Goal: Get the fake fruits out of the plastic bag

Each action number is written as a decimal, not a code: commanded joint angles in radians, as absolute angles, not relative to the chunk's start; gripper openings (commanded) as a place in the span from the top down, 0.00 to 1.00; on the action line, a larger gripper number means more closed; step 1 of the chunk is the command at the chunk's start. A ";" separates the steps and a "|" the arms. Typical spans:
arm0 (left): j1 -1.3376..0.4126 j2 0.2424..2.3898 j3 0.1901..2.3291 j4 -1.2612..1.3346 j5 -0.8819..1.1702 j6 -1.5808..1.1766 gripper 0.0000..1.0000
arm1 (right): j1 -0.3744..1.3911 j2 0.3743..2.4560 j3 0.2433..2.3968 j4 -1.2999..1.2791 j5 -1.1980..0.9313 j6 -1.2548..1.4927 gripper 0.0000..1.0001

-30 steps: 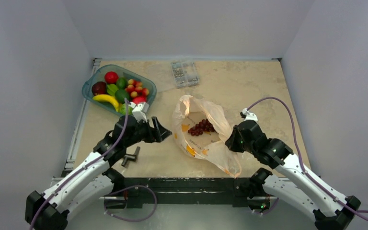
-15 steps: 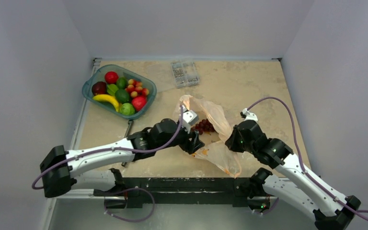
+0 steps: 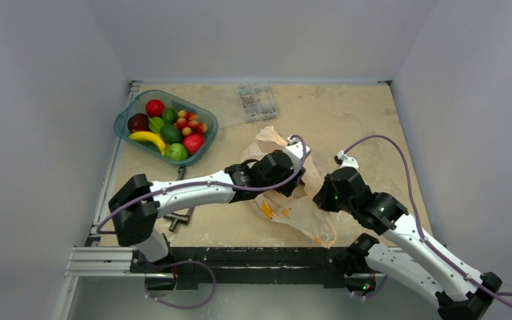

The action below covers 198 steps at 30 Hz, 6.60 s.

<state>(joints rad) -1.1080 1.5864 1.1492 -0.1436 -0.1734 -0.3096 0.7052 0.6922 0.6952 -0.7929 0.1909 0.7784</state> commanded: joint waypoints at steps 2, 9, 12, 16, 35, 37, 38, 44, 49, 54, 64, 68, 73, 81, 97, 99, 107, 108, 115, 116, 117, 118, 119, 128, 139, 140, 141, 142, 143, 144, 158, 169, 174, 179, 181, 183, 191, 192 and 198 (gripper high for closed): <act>-1.078 1.679 1.249 -0.238 -0.258 -0.315 0.51 | 0.708 0.676 0.698 -0.783 0.200 0.790 1.00; -1.041 1.757 1.279 -0.212 -0.285 -0.308 0.43 | 0.709 0.676 0.696 -0.781 0.193 0.790 1.00; -1.022 1.796 1.303 -0.206 -0.267 -0.305 0.36 | 0.709 0.682 0.698 -0.782 0.191 0.789 1.00; -0.995 1.841 1.333 -0.179 -0.217 -0.279 0.26 | 0.707 0.681 0.697 -0.784 0.192 0.788 1.00; -0.959 2.041 1.440 -0.183 -0.111 -0.261 0.59 | 0.708 0.693 0.696 -0.779 0.190 0.786 1.00; -0.959 2.033 1.440 -0.198 -0.118 -0.262 0.70 | 0.709 0.693 0.696 -0.779 0.191 0.786 1.00; -0.959 2.018 1.437 -0.204 -0.121 -0.262 0.73 | 0.708 0.695 0.696 -0.779 0.191 0.787 1.00; -0.959 1.937 1.402 -0.226 -0.124 -0.266 1.00 | 0.709 0.700 0.696 -0.777 0.197 0.787 1.00; -0.962 1.851 1.346 -0.227 -0.099 -0.291 1.00 | 0.709 0.698 0.696 -0.779 0.200 0.790 1.00; -0.971 1.741 1.285 -0.230 -0.055 -0.297 1.00 | 0.708 0.696 0.698 -0.781 0.207 0.795 1.00; -0.983 1.549 1.240 -0.279 0.139 -0.258 1.00 | 0.709 0.670 0.717 -0.759 0.236 0.817 1.00; -0.985 1.470 1.237 -0.283 0.210 -0.257 1.00 | 0.709 0.661 0.717 -0.771 0.271 0.845 1.00; -0.985 1.358 1.220 -0.269 0.260 -0.249 1.00 | 0.709 0.666 0.718 -0.807 0.330 0.895 1.00; -0.969 1.176 1.198 -0.255 0.209 -0.257 1.00 | 0.708 0.682 0.712 -0.806 0.333 0.899 1.00; -0.798 0.940 1.217 -0.530 -0.345 -0.328 1.00 | 0.709 0.675 0.714 -0.804 0.332 0.895 1.00; -0.716 0.903 1.190 -0.572 -0.406 -0.368 1.00 | 0.708 0.681 0.715 -0.802 0.331 0.894 1.00; -0.461 0.853 1.009 -0.564 -0.491 -0.477 1.00 | 0.707 0.690 0.715 -0.796 0.323 0.884 1.00; -0.425 0.866 0.996 -0.552 -0.467 -0.489 1.00 | 0.707 0.690 0.714 -0.795 0.324 0.885 1.00; -0.283 1.034 1.029 -0.410 -0.311 -0.417 1.00 | 0.707 0.683 0.715 -0.797 0.322 0.882 1.00; -0.279 1.065 1.051 -0.400 -0.296 -0.385 1.00 | 0.707 0.682 0.713 -0.796 0.321 0.882 1.00; -0.276 1.113 1.077 -0.397 -0.283 -0.343 1.00 | 0.706 0.681 0.713 -0.797 0.321 0.883 1.00; -0.273 1.152 1.105 -0.397 -0.276 -0.300 1.00 | 0.707 0.681 0.712 -0.798 0.320 0.882 1.00; -0.267 1.190 1.143 -0.417 -0.275 -0.269 0.99 | 0.707 0.681 0.712 -0.799 0.320 0.882 1.00; -0.180 1.475 1.394 -0.568 -0.114 -0.153 0.75 | 0.707 0.700 0.711 -0.792 0.317 0.878 1.00; -0.153 1.430 1.394 -0.663 -0.070 -0.257 0.20 | 0.707 0.708 0.715 -0.782 0.297 0.865 1.00; -0.153 1.397 1.358 -0.640 -0.021 -0.278 0.20 | 0.706 0.712 0.717 -0.778 0.291 0.862 1.00; -0.153 1.363 1.324 -0.618 0.050 -0.299 0.20 | 0.707 0.714 0.720 -0.771 0.283 0.858 1.00; -0.153 1.331 1.281 -0.590 0.122 -0.318 0.20 | 0.707 0.718 0.721 -0.755 0.271 0.852 1.00; -0.154 1.301 1.239 -0.561 0.180 -0.337 0.19 | 0.707 0.722 0.722 -0.744 0.262 0.843 1.00; -0.154 1.274 1.200 -0.533 0.237 -0.357 0.19 | 0.707 0.731 0.727 -0.721 0.254 0.831 1.00; -0.288 0.938 0.872 -0.410 0.597 -0.520 0.22 | 0.707 1.020 0.979 -0.474 0.098 0.601 1.00; -0.491 0.932 0.896 -0.285 0.615 -0.558 0.23 | 0.708 0.960 0.957 -0.543 0.041 0.615 1.00; -0.686 1.069 0.981 -0.287 0.510 -0.503 0.25 | 0.708 0.897 0.765 -0.533 0.004 0.700 1.00; -0.832 1.184 1.060 -0.311 0.373 -0.448 0.26 | 0.709 0.904 0.698 -0.511 -0.025 0.722 1.00; -0.868 1.227 1.083 -0.322 0.313 -0.426 0.27 | 0.709 0.912 0.710 -0.512 -0.017 0.713 1.00; -0.903 1.260 1.102 -0.354 0.248 -0.396 0.27 | 0.708 0.917 0.724 -0.514 -0.010 0.707 1.00; -0.942 1.410 1.114 -0.433 0.049 -0.342 0.40 | 0.709 0.909 0.738 -0.528 0.005 0.701 1.00; -0.942 1.429 1.113 -0.432 0.036 -0.336 0.42 | 0.708 0.908 0.738 -0.531 0.015 0.701 1.00; -0.942 1.530 1.123 -0.382 -0.078 -0.252 0.44 | 0.708 0.893 0.741 -0.552 0.040 0.699 1.00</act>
<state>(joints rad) -0.9428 1.4986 1.0943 -0.4385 0.0246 -0.3359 0.7059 0.9184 0.6964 -0.5453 0.0101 0.6991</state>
